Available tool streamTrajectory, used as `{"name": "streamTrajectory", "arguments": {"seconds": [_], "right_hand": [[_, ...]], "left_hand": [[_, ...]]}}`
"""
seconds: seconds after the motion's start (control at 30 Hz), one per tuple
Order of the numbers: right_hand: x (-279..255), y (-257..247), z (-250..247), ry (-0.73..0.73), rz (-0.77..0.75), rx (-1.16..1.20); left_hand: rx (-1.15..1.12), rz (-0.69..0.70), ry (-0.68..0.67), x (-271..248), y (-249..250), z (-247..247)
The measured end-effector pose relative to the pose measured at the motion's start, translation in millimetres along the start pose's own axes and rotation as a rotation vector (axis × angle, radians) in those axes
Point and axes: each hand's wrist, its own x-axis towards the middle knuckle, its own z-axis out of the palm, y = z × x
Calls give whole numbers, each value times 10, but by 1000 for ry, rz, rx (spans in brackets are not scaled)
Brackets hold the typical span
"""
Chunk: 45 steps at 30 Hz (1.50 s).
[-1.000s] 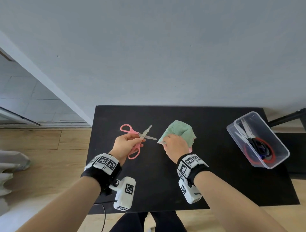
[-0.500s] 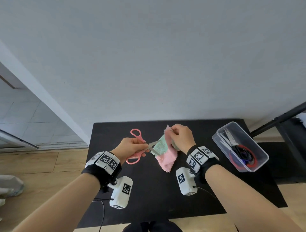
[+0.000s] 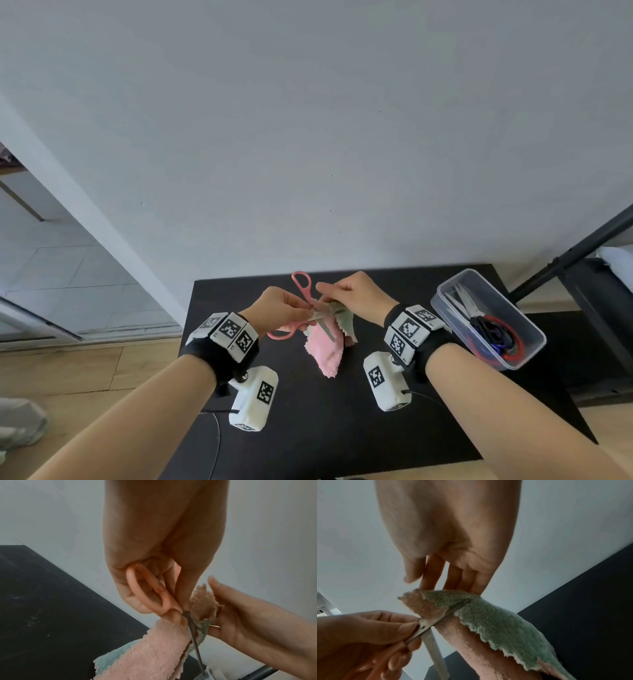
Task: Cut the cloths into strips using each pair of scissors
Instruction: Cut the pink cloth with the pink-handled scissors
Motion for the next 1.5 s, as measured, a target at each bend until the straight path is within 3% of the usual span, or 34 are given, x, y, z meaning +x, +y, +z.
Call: {"name": "streamTrajectory", "arguments": {"seconds": [0.33,0.53,0.97,1.17,1.33,1.5], "right_hand": [[-14,-125,-88,-155,12,-183],[32,-157,-120,-170,3,-272],[146,-135,-211,-178,10,-227],[150,87,-462,-90,41,-280],[182,71,-471,136,-50,-16],[283,-163,-197,132,-69,148]], "left_hand": [[108,97,-33,29,101,14],[138,119,-21,61,124,13],[96,102,-49,92,171,-166],[133,52,20,93,43,-404],[112,60,34,94,15,-471],[151,115,6,127,175,-327]]}}
